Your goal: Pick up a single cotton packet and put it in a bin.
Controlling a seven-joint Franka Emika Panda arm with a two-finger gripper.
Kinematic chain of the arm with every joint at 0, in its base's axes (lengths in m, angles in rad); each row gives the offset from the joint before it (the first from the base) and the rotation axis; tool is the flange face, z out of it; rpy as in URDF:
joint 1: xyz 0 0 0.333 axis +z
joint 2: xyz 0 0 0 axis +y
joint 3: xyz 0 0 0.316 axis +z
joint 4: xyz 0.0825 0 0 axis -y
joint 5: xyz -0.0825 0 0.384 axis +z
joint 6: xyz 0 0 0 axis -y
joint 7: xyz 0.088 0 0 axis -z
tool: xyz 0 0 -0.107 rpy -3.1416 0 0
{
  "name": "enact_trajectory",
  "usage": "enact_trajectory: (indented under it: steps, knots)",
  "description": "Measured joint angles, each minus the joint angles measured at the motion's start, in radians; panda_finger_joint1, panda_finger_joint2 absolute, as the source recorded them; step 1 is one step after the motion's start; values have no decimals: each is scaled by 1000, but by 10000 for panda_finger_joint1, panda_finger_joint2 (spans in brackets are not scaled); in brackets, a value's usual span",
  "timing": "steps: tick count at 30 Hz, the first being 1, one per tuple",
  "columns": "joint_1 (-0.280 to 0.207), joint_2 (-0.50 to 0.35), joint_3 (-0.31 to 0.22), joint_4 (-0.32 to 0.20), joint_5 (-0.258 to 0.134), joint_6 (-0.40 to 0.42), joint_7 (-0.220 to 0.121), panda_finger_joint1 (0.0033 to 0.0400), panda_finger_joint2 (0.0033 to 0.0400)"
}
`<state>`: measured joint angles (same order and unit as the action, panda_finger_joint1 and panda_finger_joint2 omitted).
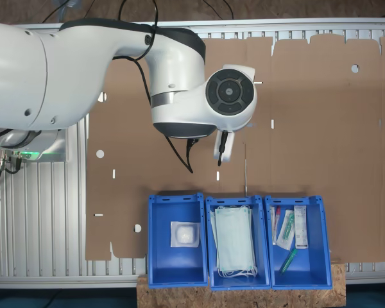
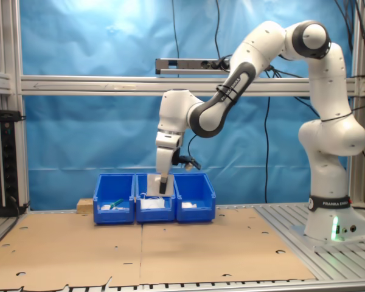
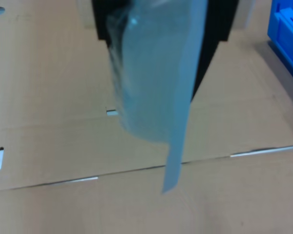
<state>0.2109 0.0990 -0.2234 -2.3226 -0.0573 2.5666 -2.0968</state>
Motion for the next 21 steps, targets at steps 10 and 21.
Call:
enact_trajectory:
  steps: [10, 21]
  knots:
    - [-2, -140, -5, -142, 0, -36, 3, 53, 53]
    - [-40, -208, -30, -198, -58, -61, 28, 53, 53]
